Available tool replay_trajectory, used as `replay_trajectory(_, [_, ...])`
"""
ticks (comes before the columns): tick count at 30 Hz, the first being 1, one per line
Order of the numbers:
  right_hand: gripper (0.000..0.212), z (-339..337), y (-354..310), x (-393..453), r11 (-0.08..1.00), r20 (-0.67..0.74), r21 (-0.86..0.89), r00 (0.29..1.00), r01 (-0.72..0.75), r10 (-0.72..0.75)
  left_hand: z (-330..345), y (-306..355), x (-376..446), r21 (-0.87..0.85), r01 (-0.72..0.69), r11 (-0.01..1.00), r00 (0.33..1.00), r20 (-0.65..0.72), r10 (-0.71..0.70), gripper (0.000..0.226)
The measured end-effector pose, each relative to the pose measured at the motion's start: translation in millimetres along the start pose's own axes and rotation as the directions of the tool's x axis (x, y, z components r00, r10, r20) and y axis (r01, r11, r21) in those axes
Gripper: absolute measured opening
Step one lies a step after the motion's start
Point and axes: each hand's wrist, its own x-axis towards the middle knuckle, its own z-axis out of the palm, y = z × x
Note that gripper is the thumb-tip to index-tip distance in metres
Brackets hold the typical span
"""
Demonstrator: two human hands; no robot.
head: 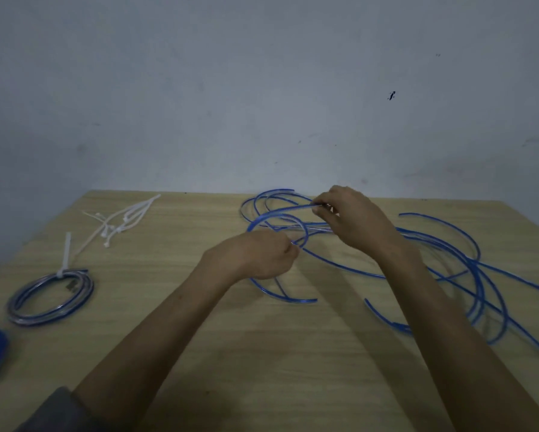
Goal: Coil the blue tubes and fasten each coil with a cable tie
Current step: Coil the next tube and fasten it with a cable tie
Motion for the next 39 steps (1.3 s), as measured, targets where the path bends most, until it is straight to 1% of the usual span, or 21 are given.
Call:
replay_trajectory(2, [0.028, -6, -3, 1, 1.0, 0.036, -0.012, 0.999, -0.012, 0.012, 5, -9, 4, 0.122, 0.047, 0.991, 0.988, -0.153, -0.028, 0.041])
replay_trajectory(4, [0.027, -9, -6, 2, 1.0, 0.047, -0.025, 0.999, -0.011, 0.013, 4, -21, 9, 0.162, 0.081, 0.984, 0.946, -0.324, -0.024, 0.037])
replay_trajectory(5, [0.026, -9, -8, 3, 1.0, 0.028, -0.023, 0.999, -0.015, 0.016, 2, -26, 10, 0.168, 0.085, 0.982, 0.923, -0.385, -0.014, 0.037])
replay_trajectory(7, [0.022, -10, -13, 8, 1.0, -0.071, 0.002, 0.997, -0.025, 0.025, 0, -33, 13, 0.209, 0.075, 0.975, 0.906, -0.423, 0.021, 0.04])
replay_trajectory(9, [0.015, -9, -17, 15, 0.999, -0.214, 0.05, 0.976, -0.021, 0.031, 4, -34, 15, 0.259, 0.065, 0.964, 0.907, -0.417, 0.051, 0.036])
replay_trajectory(10, [0.013, -8, -19, 19, 0.997, -0.272, 0.075, 0.961, -0.019, 0.039, 7, -33, 17, 0.256, 0.064, 0.965, 0.906, -0.42, 0.052, 0.034])
replay_trajectory(12, [0.012, -8, -22, 27, 0.995, -0.344, 0.097, 0.938, -0.017, 0.05, 13, -30, 20, 0.208, 0.067, 0.976, 0.894, -0.447, 0.034, 0.033])
replay_trajectory(14, [0.011, -8, -23, 32, 0.994, -0.393, 0.106, 0.918, -0.018, 0.059, 14, -29, 22, 0.165, 0.058, 0.985, 0.867, -0.497, 0.032, 0.033])
replay_trajectory(17, [0.012, -5, -23, 32, 0.993, -0.431, 0.115, 0.901, -0.009, 0.058, 11, -34, 22, 0.103, 0.051, 0.993, 0.832, -0.555, 0.015, 0.035])
replay_trajectory(20, [0.01, 1, -30, 25, 0.993, -0.459, 0.115, 0.888, 0.024, 0.032, 8, -39, 24, -0.02, 0.016, 1.0, 0.803, -0.596, -0.025, 0.038])
replay_trajectory(22, [0.01, 7, -37, 20, 0.991, -0.438, 0.126, 0.899, 0.042, 0.017, 7, -40, 25, -0.096, -0.03, 0.995, 0.78, -0.625, -0.037, 0.039])
replay_trajectory(24, [0.016, 14, -45, 13, 0.984, -0.372, 0.172, 0.928, 0.044, 0.024, 3, -42, 25, -0.205, -0.096, 0.974, 0.744, -0.665, -0.067, 0.039])
replay_trajectory(26, [0.023, 22, -53, 8, 0.964, -0.297, 0.264, 0.954, 0.041, 0.041, -4, -46, 22, -0.376, -0.198, 0.905, 0.711, -0.691, -0.131, 0.04])
replay_trajectory(27, [0.024, 26, -56, 6, 0.952, -0.282, 0.304, 0.958, 0.045, 0.045, -7, -48, 19, -0.445, -0.231, 0.865, 0.702, -0.692, -0.168, 0.04])
replay_trajectory(29, [0.023, 34, -61, 5, 0.93, -0.311, 0.363, 0.948, 0.057, 0.064, -11, -50, 14, -0.496, -0.221, 0.84, 0.726, -0.659, -0.198, 0.041])
replay_trajectory(32, [0.022, 37, -67, 11, 0.901, -0.405, 0.429, 0.906, 0.069, 0.124, -7, -51, 14, -0.49, -0.19, 0.851, 0.814, -0.564, -0.143, 0.046])
replay_trajectory(34, [0.022, 34, -70, 16, 0.905, -0.46, 0.421, 0.874, 0.06, 0.156, -1, -50, 18, -0.401, -0.153, 0.903, 0.867, -0.493, -0.072, 0.049])
replay_trajectory(36, [0.023, 29, -72, 19, 0.881, -0.458, 0.472, 0.865, 0.041, 0.205, 5, -47, 21, -0.272, -0.105, 0.956, 0.911, -0.413, -0.017, 0.049])
replay_trajectory(37, [0.023, 27, -72, 20, 0.868, -0.445, 0.495, 0.867, 0.031, 0.223, 7, -46, 22, -0.228, -0.092, 0.969, 0.924, -0.382, -0.002, 0.049])
replay_trajectory(39, [0.023, 25, -70, 19, 0.856, -0.431, 0.516, 0.871, 0.024, 0.236, 10, -48, 23, -0.198, -0.081, 0.977, 0.934, -0.356, 0.005, 0.049])
